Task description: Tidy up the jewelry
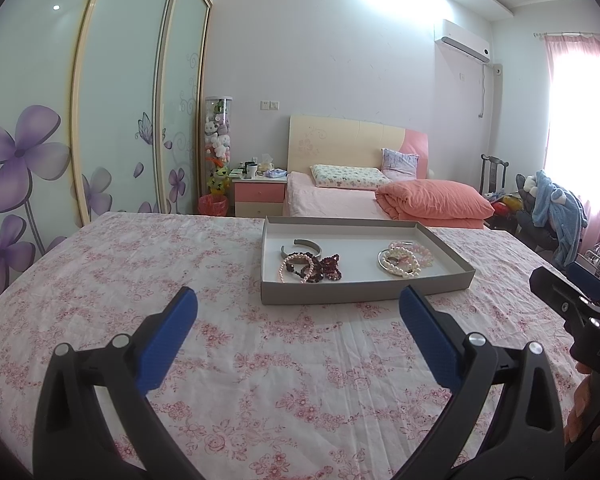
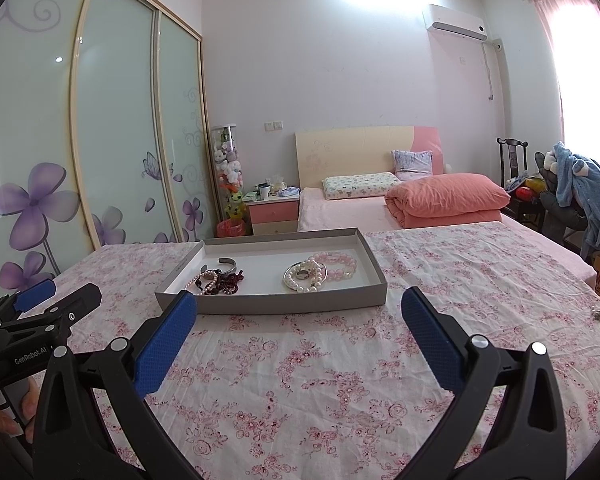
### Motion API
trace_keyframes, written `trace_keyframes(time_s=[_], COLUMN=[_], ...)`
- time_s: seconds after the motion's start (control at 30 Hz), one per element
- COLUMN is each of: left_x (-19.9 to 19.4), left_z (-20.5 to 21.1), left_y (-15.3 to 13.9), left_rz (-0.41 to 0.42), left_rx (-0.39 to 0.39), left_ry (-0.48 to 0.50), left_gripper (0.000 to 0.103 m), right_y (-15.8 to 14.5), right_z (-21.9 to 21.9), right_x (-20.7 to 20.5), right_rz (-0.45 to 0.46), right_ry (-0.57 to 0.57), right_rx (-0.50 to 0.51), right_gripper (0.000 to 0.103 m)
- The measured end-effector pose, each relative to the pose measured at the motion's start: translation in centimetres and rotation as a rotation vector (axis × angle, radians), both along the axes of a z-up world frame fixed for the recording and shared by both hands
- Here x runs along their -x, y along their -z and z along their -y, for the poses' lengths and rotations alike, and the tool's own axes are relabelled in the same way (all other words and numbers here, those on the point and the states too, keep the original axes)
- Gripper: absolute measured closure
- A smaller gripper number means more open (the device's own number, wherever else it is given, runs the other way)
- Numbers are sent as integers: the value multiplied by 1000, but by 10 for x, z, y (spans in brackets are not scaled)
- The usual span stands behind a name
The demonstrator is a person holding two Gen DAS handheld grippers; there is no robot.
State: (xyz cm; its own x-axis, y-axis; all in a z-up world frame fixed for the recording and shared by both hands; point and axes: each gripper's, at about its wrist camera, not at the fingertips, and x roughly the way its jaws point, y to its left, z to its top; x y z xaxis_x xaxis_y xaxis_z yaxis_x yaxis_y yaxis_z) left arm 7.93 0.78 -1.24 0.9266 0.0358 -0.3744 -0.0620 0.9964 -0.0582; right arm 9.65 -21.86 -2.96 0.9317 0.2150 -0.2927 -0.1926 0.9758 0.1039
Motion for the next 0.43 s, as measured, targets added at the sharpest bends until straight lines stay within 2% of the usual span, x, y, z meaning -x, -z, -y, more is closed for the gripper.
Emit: trace_keyframes(time_s=[0.43], left_x=[1], left_z=[2], left_y=[3], left_rz=[5], left_rx=[-6], left_ry=[1], left_gripper=[4], right_y=[0], right_z=[0], right_x=[0], right_rz=[0], right_ry=[0], right_rx=[0], right_gripper=[2])
